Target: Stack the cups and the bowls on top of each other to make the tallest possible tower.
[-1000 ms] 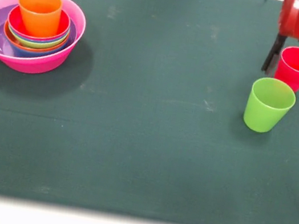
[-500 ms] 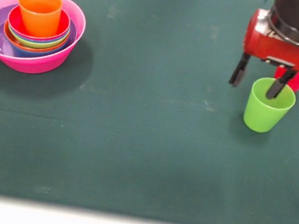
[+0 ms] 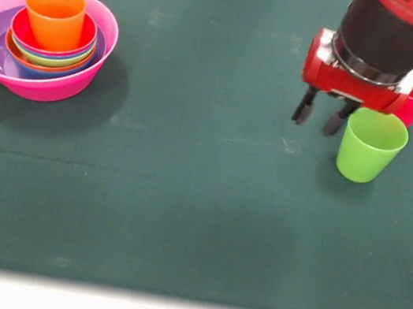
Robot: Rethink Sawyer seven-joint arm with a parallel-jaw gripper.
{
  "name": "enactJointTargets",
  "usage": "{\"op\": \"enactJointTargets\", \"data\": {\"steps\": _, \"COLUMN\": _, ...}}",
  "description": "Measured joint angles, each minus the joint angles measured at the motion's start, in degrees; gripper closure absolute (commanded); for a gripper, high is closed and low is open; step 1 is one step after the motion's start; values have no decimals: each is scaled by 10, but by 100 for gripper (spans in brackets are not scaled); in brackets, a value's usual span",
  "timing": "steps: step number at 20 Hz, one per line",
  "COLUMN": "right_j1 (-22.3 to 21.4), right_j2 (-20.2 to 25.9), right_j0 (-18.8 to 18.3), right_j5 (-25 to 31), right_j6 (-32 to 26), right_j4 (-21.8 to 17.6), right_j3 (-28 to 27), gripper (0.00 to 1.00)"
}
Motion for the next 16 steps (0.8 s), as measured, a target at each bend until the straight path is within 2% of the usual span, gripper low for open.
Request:
{"op": "enactJointTargets", "data": {"steps": 11, "right_j1": 27, "right_j2": -33, "right_j0": 13, "right_j5": -21, "right_j6": 0, "right_j4": 1, "right_j3": 0, "gripper": 100}}
{"op": "enactJointTargets", "data": {"steps": 12, "right_j1": 26, "right_j2": -41, "right_j0": 13, "right_j5": -21, "right_j6": 0, "right_j4": 3, "right_j3": 0, "gripper": 0}}
{"op": "enactJointTargets", "data": {"steps": 16, "right_j1": 23, "right_j2": -48, "right_j0": 13, "right_j5": -20, "right_j6": 0, "right_j4": 5, "right_j3": 0, "gripper": 0}}
